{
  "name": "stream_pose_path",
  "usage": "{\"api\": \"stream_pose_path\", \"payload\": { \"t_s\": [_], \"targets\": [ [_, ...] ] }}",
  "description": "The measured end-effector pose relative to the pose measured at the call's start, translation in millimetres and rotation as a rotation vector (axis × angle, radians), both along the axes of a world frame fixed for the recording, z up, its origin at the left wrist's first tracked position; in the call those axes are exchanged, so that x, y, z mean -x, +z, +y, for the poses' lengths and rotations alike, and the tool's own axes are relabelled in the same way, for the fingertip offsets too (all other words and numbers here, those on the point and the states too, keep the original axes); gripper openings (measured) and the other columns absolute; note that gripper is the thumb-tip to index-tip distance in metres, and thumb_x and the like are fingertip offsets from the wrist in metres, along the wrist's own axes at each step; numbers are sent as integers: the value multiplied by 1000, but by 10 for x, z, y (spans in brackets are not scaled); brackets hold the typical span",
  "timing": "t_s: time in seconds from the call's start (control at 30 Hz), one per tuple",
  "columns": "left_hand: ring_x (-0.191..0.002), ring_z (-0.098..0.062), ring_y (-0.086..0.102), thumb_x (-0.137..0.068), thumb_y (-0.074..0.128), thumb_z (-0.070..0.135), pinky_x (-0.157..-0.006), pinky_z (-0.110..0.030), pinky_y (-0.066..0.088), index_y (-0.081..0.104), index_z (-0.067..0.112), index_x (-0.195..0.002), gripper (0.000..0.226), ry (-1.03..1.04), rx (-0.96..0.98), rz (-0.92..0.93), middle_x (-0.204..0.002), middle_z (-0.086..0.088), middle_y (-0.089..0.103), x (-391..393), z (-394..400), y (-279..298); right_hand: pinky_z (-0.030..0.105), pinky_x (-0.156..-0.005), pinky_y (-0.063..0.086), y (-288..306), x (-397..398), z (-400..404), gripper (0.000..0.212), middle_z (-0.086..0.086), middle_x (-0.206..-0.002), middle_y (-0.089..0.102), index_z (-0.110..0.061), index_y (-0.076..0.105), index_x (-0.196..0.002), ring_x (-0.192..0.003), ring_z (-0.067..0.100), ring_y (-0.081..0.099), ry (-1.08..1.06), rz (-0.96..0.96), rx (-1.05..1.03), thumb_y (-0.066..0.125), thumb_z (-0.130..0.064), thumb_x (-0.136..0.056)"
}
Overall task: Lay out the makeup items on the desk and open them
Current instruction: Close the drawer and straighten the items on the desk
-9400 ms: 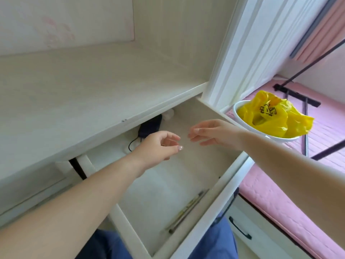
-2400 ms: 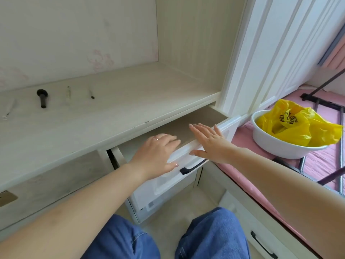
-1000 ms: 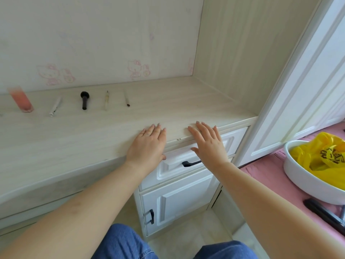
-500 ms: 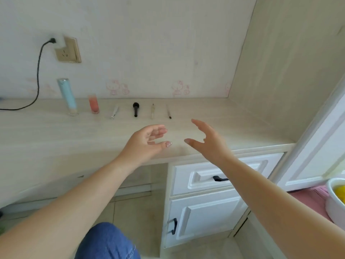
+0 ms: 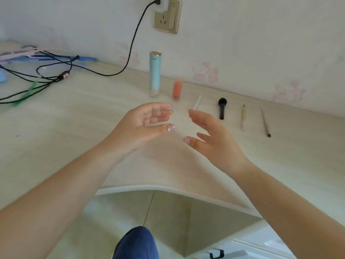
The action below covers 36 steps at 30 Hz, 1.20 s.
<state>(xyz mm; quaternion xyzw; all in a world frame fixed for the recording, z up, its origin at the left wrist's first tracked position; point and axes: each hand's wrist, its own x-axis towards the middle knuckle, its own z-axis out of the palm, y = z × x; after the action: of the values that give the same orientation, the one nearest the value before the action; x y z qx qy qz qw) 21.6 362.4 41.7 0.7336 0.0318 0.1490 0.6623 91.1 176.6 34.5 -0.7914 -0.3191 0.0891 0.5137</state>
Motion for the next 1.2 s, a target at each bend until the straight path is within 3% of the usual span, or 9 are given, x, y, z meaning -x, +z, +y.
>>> {"api": "stream_pose_path", "payload": {
  "t_s": [0.23,0.3,0.5,0.73,0.8,0.93,1.2],
  "targets": [
    [-105,-2,63,-72,78,11,-89,-21,49,62,28,-109,44,175,26,167,-107,10,69,-10,644,421,29,-105,42,506,-327,672,56,-25,-129,50,-40,48,-127,-124,-8,44,102,143,117,73,-27,-78],
    [-105,-1,63,-70,80,17,-90,-20,48,63,32,-107,44,233,42,212,-107,12,69,157,878,654,30,-105,42,780,-294,925,55,-29,-124,49,-40,49,-126,-123,-7,45,140,208,157,73,-25,-79],
    [-101,8,61,-76,75,22,-77,-4,45,59,39,-105,37,392,-23,336,-110,17,67,674,1553,1124,29,-105,42,1292,-79,1708,52,-24,-127,51,-49,47,-115,-122,-8,44,216,314,174,74,-24,-78],
    [-99,5,63,-77,73,23,-85,-12,46,60,37,-102,32,595,11,357,-107,17,67,982,2174,1409,29,-104,43,1490,69,2532,49,-25,-127,50,-51,48,-113,-120,-13,43,356,355,147,73,-26,-79],
    [-102,0,63,-78,73,20,-89,-18,46,61,34,-105,32,650,51,358,-109,14,68,1093,2269,1449,29,-104,43,1529,105,2686,49,-24,-128,51,-51,48,-115,-121,-12,44,409,353,145,73,-26,-80],
    [-102,-3,64,-79,72,15,-84,-15,45,62,28,-109,34,751,104,367,-108,11,68,1333,2317,1511,24,-101,42,1576,172,2892,50,-24,-128,50,-45,48,-121,-118,-15,43,504,357,143,71,-25,-81],
    [-97,-1,64,-80,71,16,-88,-20,46,62,34,-100,28,1030,147,354,-106,13,68,1979,2049,1735,7,-88,38,1693,494,3227,48,-25,-126,50,-44,48,-122,-110,-22,42,787,300,145,68,-23,-84]
  ]
}}
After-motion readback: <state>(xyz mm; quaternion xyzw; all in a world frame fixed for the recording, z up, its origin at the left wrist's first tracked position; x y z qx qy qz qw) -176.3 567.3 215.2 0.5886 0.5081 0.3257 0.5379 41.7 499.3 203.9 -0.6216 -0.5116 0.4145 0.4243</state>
